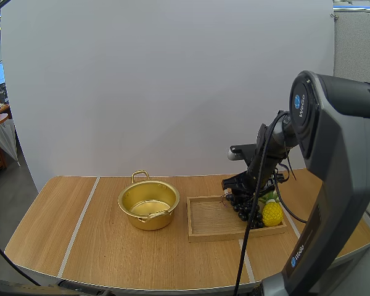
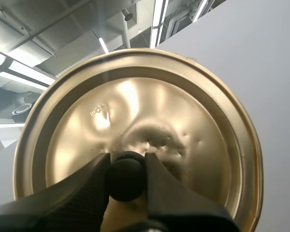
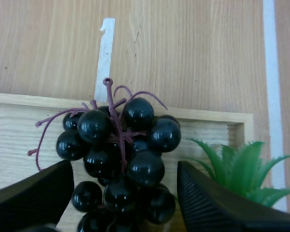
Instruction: Open the pot, put the grape inside, and close it
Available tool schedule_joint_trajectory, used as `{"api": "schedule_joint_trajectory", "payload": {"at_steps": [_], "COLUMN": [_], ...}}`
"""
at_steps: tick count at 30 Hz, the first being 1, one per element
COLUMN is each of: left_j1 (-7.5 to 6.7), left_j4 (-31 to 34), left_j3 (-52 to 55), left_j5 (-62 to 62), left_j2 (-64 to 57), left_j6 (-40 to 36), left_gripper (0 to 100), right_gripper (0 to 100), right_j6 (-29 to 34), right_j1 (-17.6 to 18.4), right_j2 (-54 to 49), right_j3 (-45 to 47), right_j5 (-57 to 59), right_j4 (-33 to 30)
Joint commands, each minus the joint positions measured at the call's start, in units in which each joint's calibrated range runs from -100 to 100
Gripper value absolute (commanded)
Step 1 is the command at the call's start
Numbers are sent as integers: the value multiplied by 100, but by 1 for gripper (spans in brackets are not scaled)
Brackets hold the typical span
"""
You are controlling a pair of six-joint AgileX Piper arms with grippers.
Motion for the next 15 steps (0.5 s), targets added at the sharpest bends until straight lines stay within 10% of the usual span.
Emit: {"api": "schedule_joint_trajectory", "payload": {"at_steps": [1,15], "left_j1": [-17,-17], "left_j4": [2,2], "left_j3": [-24,-24], "left_j5": [-270,-270], "left_j2": [-32,-32], "left_j6": [-82,-82], "left_gripper": [0,0], "right_gripper": [100,100], "right_j6": [-190,-257], "right_j1": [0,38], "right_j2": [221,812], "right_j3": [-32,-32], "right_j5": [-186,-626], "right_j4": [155,144]}}
